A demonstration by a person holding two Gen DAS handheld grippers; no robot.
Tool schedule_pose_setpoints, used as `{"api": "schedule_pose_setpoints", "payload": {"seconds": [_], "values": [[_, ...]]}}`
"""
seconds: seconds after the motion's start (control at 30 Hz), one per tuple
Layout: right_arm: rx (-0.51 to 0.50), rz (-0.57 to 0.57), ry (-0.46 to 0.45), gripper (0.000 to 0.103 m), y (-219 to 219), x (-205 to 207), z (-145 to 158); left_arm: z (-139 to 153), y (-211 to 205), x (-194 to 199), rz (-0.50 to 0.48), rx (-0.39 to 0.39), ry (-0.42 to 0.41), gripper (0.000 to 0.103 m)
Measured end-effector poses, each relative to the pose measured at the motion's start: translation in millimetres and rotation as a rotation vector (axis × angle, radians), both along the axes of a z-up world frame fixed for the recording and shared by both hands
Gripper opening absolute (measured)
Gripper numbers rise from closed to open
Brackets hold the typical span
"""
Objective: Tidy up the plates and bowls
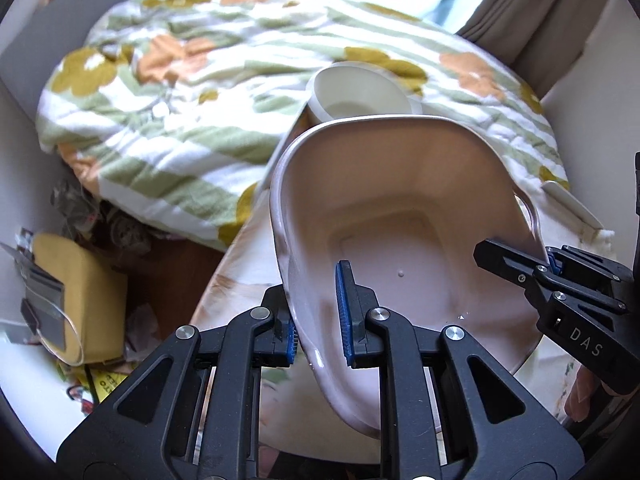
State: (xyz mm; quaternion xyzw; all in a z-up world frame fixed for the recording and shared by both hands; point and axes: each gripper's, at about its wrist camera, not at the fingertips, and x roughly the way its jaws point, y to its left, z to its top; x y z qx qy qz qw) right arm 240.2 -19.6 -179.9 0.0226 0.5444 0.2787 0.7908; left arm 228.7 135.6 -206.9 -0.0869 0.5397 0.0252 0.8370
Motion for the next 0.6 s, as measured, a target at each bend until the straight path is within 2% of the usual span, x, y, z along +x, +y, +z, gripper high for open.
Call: {"api": "schedule_pose_setpoints", "payload": {"seconds": [0.17, 0.33, 0.47, 0.6], "values": [[0.008, -0.062, -0.058, 0.014, -50.1, -31.2, 37.7, 36.8, -54.2, -20.7, -0.069, 0.009, -0.058, 0.014], [-0.004, -0.165, -0.094, 0.014, -112.2, -64.5, 65.0, 59.0, -123.1, -41.6, -0.176, 0.001, -0.096, 0.014], [-0.024, -0.265, -0.104, 0.014, -166.2, -94.0, 73.6, 63.6, -181.3, -54.4, -0.267, -0.018, -0.102, 0.014], [-0.061, -0.358, -0.102, 0.014, -215.2, -124.3, 73.2, 56.5, -235.7, -65.2, -0.363, -0.056, -0.081, 0.014]]}}
